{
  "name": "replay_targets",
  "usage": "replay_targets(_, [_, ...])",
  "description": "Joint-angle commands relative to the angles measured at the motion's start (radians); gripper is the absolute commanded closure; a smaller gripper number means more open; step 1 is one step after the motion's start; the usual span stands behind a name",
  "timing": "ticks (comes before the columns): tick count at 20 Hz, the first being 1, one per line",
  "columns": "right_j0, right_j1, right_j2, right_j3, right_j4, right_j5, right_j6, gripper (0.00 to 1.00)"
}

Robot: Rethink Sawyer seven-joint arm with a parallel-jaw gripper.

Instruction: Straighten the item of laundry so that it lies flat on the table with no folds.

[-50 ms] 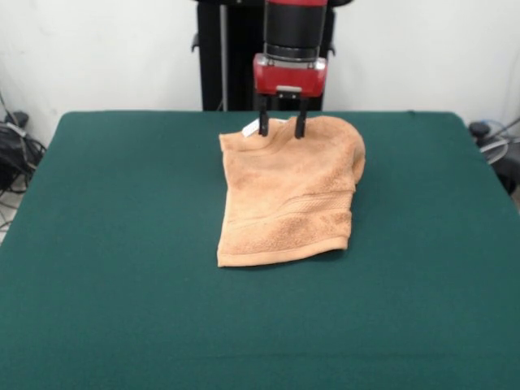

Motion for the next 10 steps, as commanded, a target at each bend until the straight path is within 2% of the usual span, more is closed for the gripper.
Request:
replay_targets(1, [0.014,0.067,0.060,-0.051,0.016,0.007,0.197,0.00])
replay_targets(10, [0.018,-0.004,0.103,-0.016,0.043,0.064,0.220,0.00])
